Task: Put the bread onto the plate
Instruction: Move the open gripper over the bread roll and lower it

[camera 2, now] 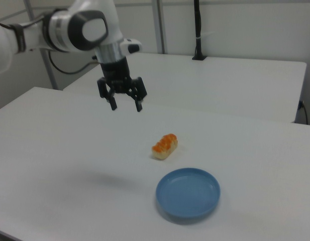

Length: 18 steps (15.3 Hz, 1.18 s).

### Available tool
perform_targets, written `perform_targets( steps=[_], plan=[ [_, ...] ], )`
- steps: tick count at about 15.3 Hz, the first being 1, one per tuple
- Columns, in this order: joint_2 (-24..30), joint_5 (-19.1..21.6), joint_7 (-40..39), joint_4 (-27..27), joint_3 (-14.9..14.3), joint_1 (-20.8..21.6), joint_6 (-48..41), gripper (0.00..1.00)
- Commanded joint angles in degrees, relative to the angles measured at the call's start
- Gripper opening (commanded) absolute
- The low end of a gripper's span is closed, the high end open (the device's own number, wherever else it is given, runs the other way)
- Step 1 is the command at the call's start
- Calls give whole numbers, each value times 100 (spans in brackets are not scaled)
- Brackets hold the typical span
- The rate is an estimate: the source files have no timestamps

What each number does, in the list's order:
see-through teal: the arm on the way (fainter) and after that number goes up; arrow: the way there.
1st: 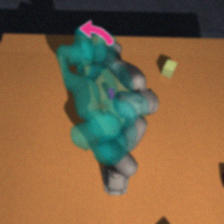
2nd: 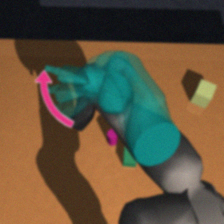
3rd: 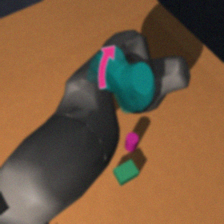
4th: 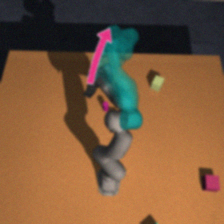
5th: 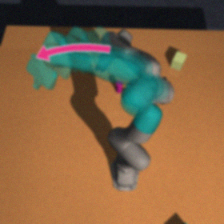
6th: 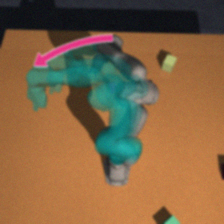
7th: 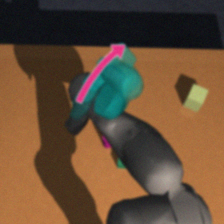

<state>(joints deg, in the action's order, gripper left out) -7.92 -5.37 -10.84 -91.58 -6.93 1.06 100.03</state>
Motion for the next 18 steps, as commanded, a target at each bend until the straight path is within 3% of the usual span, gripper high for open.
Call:
perform_targets(
  steps=[1, 4, 13, 16, 18],
  plan=[
    [-498, -61, 1034, -165, 43, -36, 1206, 100],
    [-982, -113, 1892, -615, 43, -36, 2782, 100],
    [-2073, -684, 1901, -571, 43, -185, 3891, 97],
    [-2108, -729, 1893, -597, 43, -290, 3927, 40],
    [-2074, -702, 1840, -571, 43, -299, 3927, 26]
  ],
)
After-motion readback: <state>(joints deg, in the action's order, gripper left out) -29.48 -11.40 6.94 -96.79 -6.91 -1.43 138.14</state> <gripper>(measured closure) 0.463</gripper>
